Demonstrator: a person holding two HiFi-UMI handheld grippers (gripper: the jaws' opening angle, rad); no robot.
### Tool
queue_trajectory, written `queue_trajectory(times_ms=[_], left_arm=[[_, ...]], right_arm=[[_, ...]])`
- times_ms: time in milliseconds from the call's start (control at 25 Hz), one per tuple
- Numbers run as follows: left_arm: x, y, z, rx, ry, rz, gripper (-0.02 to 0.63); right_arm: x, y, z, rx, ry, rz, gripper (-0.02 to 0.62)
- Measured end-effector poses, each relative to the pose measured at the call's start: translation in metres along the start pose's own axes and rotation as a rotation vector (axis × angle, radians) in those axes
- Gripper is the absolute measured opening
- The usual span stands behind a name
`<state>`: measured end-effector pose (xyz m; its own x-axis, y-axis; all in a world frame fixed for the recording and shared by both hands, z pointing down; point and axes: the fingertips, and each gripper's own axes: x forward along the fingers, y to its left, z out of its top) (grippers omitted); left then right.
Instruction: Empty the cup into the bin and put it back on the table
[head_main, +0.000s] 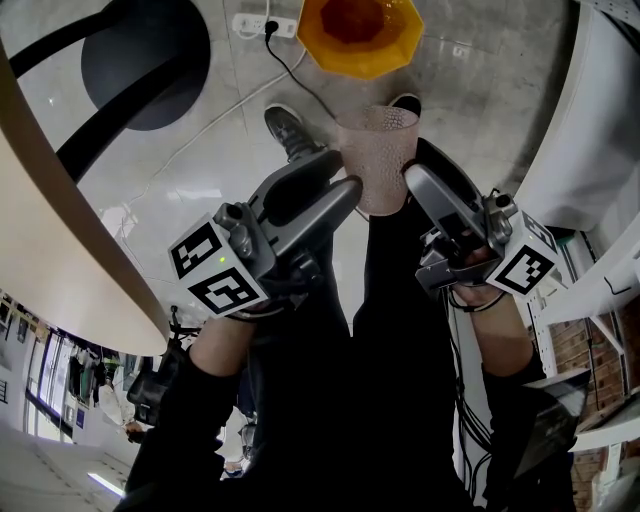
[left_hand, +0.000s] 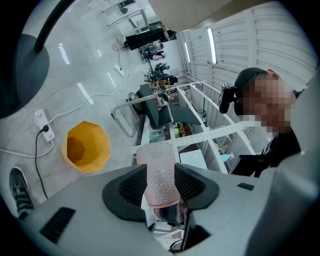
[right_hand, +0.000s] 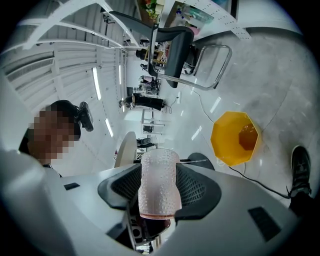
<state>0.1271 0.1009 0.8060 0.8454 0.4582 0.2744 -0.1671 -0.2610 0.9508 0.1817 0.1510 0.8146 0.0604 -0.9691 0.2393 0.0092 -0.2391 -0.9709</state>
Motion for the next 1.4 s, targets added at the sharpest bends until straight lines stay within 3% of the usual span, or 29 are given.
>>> queue_trajectory(times_ms=[840,1400], left_arm=[[0.002,0.001,-0.003,-0.016,0.012,0.008,0.183],[0.010,-0.009,-0.012,0.004,0.054,0.013,0.183]], right_arm=[[-0.001,-0.001,0.002,-0.012,-0.006,-0.015,0.221],[-0.010,0.007,0.009,-0.106,0.040,-0.001,0.221]])
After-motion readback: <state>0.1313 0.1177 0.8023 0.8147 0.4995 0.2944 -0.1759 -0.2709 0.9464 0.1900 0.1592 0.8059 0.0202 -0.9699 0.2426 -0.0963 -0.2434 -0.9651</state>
